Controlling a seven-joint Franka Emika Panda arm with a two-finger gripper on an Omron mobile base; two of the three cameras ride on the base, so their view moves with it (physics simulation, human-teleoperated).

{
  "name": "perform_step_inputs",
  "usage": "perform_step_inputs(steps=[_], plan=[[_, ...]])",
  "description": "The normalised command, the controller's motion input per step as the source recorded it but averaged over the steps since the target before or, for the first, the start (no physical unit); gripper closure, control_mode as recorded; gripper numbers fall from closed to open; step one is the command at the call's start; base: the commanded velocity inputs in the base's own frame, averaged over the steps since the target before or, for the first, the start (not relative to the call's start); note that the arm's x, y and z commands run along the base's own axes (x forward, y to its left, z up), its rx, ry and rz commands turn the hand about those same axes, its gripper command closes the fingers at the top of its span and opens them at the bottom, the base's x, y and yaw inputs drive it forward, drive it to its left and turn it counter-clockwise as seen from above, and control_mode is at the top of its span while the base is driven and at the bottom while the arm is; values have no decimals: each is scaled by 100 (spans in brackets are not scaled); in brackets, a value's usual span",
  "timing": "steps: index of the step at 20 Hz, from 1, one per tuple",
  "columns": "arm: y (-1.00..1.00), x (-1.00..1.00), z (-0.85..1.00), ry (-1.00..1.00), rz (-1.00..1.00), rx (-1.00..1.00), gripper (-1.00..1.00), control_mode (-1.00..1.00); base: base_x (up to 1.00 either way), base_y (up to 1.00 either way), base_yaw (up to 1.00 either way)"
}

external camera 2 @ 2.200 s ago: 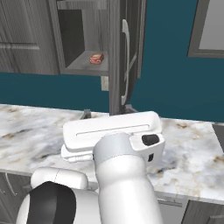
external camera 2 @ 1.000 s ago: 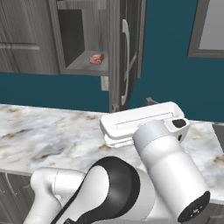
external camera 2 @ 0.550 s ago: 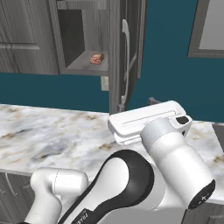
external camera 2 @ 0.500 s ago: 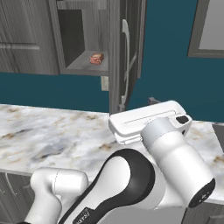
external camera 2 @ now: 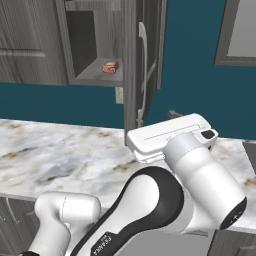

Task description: Pick up the bar soap and dish brush from the sink, and place them back in the cabinet, and close the cabinet door.

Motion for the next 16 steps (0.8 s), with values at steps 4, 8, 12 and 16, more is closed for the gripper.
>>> perform_step_inputs(steps=[4, 8, 12, 16], plan=[[0, 9, -3, 0, 4, 0, -100, -100, 0, 0, 0], [6, 9, -5, 0, 1, 0, -100, -100, 0, 0, 0], [25, 8, -11, 0, 2, 0, -100, -100, 0, 0, 0], [32, 4, -10, 0, 2, 0, -100, -100, 0, 0, 0]])
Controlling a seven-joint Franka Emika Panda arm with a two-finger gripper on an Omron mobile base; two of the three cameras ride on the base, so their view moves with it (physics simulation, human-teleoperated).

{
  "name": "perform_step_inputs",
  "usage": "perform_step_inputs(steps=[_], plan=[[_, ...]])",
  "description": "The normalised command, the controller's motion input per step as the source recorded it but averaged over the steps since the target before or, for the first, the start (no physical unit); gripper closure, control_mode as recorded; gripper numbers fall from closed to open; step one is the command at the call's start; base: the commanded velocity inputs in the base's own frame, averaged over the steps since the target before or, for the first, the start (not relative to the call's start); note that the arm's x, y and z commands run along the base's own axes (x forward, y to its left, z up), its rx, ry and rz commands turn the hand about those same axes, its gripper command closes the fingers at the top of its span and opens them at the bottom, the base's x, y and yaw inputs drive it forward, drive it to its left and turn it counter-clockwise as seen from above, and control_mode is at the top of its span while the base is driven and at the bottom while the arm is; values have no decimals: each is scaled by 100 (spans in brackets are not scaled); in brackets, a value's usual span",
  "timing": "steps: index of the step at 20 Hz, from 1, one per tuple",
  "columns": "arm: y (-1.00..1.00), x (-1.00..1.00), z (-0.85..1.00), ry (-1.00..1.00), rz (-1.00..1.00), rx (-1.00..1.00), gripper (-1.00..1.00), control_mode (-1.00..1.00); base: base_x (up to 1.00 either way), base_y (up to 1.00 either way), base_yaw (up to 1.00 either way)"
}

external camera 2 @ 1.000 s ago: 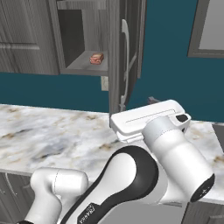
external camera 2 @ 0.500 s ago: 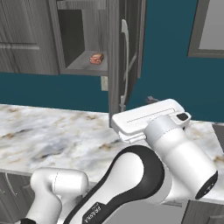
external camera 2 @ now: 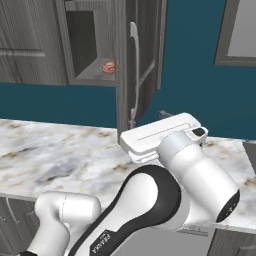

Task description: Pick up the bar soap and dish brush from the sink, and place them back in the cabinet, and close the cabinet door.

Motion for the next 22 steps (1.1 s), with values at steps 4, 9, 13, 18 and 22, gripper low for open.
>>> perform_step_inputs(steps=[4, 9, 13, 18, 22], plan=[[34, 14, -4, 0, 1, 0, -100, -100, 0, 0, 0], [37, 17, -2, 0, 0, 0, -100, -100, 0, 0, 0], [37, 18, 0, 0, 0, 0, -100, -100, 0, 0, 0], [38, 23, 0, 0, 0, 0, -100, -100, 0, 0, 0], [36, 26, 0, 0, 0, 0, -100, -100, 0, 0, 0]])
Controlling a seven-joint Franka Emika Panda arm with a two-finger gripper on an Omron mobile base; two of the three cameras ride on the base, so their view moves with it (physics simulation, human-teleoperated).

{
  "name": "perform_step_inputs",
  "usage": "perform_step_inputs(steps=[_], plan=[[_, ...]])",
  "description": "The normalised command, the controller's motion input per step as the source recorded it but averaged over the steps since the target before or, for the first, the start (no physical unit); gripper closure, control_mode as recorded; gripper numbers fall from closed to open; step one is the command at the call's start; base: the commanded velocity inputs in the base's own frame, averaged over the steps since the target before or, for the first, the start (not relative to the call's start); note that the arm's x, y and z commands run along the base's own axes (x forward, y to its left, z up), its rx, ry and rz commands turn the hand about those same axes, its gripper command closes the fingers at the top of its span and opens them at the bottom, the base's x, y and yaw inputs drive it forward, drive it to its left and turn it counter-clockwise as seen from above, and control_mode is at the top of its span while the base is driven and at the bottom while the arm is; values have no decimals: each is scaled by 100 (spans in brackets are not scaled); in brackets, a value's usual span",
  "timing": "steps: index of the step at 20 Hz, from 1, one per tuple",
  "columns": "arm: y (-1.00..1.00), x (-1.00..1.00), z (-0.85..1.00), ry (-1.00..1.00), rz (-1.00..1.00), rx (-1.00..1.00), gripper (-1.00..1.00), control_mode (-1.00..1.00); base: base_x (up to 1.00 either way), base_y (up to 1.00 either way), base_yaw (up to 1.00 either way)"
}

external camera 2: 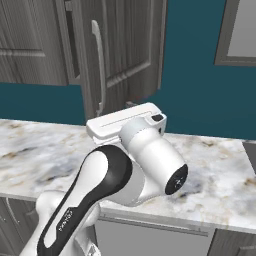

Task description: Pick up the bar soap and dish brush from the sink, and place them back in the cabinet, and close the cabinet door.

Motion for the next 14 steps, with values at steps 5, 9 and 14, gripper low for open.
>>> perform_step_inputs(steps=[5, 9, 14], plan=[[40, 29, 0, 0, 0, 0, -100, -100, 0, 0, 0], [41, 31, 0, 0, 0, 0, -100, -100, 0, 0, 0], [41, 39, 0, 0, 0, 0, -100, -100, 0, 0, 0]])
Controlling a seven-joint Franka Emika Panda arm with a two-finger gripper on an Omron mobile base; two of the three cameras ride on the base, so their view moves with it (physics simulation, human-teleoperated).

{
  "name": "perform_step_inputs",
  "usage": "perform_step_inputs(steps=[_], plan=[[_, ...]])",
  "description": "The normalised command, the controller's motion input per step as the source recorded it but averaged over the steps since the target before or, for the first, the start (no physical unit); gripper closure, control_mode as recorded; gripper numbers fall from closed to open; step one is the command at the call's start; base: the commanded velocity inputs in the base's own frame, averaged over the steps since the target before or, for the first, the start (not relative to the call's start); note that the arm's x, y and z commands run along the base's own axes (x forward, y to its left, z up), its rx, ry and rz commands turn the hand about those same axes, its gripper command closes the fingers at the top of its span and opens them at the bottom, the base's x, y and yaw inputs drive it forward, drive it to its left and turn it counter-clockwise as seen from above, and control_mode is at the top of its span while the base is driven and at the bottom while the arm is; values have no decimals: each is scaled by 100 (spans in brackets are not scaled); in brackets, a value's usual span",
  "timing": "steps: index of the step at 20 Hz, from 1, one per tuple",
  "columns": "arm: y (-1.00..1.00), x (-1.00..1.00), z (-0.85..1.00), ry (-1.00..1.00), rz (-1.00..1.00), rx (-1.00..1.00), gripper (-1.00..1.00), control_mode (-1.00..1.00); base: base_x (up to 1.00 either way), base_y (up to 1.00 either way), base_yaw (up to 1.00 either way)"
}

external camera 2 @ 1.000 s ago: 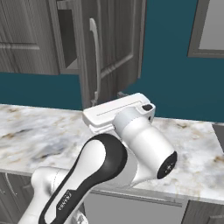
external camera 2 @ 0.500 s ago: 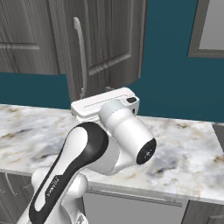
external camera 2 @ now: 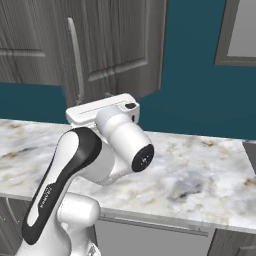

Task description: Pick up the bar soap and dish brush from the sink, and place them back in the cabinet, and close the cabinet door.

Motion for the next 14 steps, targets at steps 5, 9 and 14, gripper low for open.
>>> perform_step_inputs(steps=[5, 9, 14], plan=[[36, 46, 0, 0, 0, 0, -100, -100, 0, 0, 0], [32, 48, 0, 0, 0, 0, -100, -100, 0, 0, 0], [28, 47, 0, 0, 0, 0, -100, -100, 0, 0, 0]])
